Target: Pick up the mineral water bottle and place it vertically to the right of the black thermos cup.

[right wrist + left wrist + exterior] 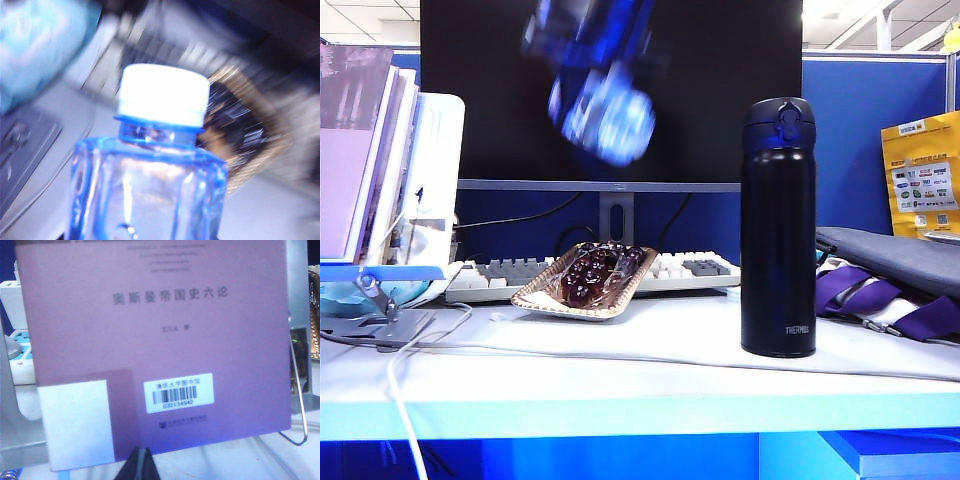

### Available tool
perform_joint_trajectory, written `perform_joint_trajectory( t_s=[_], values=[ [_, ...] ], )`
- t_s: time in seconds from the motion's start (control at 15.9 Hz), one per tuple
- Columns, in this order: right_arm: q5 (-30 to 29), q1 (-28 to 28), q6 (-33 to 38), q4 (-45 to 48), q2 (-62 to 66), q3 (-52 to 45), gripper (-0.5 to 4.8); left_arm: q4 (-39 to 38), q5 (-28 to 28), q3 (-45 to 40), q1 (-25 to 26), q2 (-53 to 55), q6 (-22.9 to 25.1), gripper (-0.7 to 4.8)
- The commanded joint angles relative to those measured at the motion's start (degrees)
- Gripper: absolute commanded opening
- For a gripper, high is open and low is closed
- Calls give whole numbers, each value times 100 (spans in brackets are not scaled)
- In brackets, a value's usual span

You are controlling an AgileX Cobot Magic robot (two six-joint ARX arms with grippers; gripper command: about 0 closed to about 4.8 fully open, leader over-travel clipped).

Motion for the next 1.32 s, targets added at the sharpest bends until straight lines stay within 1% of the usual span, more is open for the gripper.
perform_joint_trajectory(
  t_s=[0.06, 0.38, 0.57, 0.69, 0.82, 1.0, 1.13, 1.19, 1.32],
  values=[
    [341, -4, -212, 509, -935, 81, 207, -70, -17, -2, 11, -17, 4, -5],
    [643, 0, -446, 625, -2345, 79, 207, -70, -17, -2, 11, -17, 4, -5],
    [745, 4, -490, 522, -3565, 79, 207, -70, -20, -2, 11, -17, 4, -5],
    [748, 7, -640, 352, -4151, 79, 211, -70, -17, -2, 11, -17, 4, -5],
    [761, 7, -640, 105, -4562, 74, 211, -70, -17, -2, 11, -17, 4, -5],
    [986, 7, -662, -385, -5241, 72, 211, -70, -20, -2, 11, -17, 4, -5],
    [1032, 7, -850, -527, -5567, 52, 211, -70, -17, -2, 11, -17, 4, -5],
    [1056, 7, -1069, -372, -5759, -122, 211, -70, -17, -2, 11, -17, 4, -5],
    [1071, 7, -1401, 496, -6319, -1130, 211, -70, -20, -2, 11, -17, 4, -5]
  ],
)
